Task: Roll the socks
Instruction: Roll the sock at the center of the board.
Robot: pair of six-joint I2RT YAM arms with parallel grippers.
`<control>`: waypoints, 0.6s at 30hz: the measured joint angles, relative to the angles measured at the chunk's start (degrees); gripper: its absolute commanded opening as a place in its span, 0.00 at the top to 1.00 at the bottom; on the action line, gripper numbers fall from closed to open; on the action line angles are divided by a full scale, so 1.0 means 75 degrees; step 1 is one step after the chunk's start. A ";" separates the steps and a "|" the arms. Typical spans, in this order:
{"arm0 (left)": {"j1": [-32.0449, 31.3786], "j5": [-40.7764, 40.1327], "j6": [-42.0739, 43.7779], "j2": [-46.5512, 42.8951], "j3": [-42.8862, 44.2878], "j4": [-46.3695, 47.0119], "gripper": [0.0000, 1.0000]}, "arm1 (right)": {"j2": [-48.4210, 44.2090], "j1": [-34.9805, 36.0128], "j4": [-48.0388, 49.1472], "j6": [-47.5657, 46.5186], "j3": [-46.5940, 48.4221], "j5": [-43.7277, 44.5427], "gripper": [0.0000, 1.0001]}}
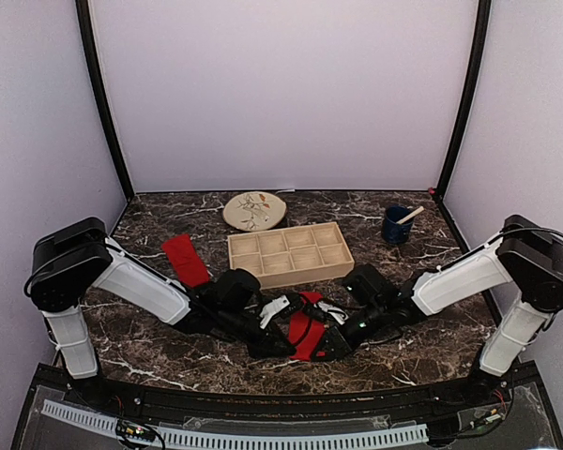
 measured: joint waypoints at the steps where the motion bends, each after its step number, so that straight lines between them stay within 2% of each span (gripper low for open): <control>1: 0.0026 0.0076 -0.0061 0.0023 0.0020 -0.0012 1.00 | -0.0067 0.0000 0.0055 0.0035 -0.0073 0.0087 0.73; 9: 0.0312 0.0656 -0.0472 0.0306 0.0376 -0.0306 1.00 | -0.0679 0.0000 0.0493 0.0256 -0.0694 0.0761 0.71; 18: 0.0495 0.1256 -0.0889 0.0656 0.0606 -0.0484 1.00 | -0.1749 0.0023 0.0504 0.0289 -0.1352 0.2072 0.71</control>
